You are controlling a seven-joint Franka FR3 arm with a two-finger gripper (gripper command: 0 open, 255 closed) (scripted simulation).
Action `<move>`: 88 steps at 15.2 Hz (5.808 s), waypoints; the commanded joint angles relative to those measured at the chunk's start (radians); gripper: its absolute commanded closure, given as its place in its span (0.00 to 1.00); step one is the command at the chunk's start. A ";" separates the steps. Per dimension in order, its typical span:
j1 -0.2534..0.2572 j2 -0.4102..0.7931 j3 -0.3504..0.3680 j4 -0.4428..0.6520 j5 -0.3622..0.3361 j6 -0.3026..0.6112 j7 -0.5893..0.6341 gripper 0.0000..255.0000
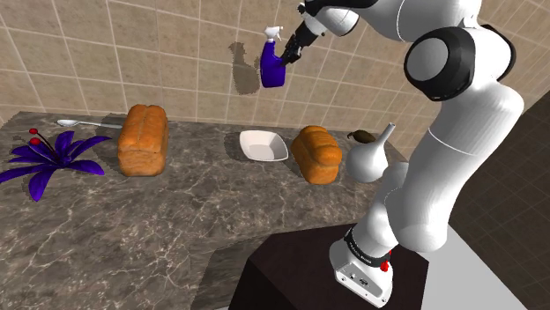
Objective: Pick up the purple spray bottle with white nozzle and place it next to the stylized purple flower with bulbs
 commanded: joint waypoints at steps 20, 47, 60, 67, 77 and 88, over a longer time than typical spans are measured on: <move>0.158 -0.246 0.149 -0.117 -0.348 0.042 0.412 1.00; 0.342 -0.154 0.562 -0.164 -0.600 0.158 1.140 1.00; 0.456 0.119 0.663 0.135 -0.626 0.084 1.380 1.00; 0.509 0.332 0.695 0.421 -0.620 -0.014 1.467 1.00; 0.536 0.491 0.707 0.579 -0.616 -0.029 1.524 1.00; 0.543 0.502 0.703 0.450 -0.632 0.107 1.560 1.00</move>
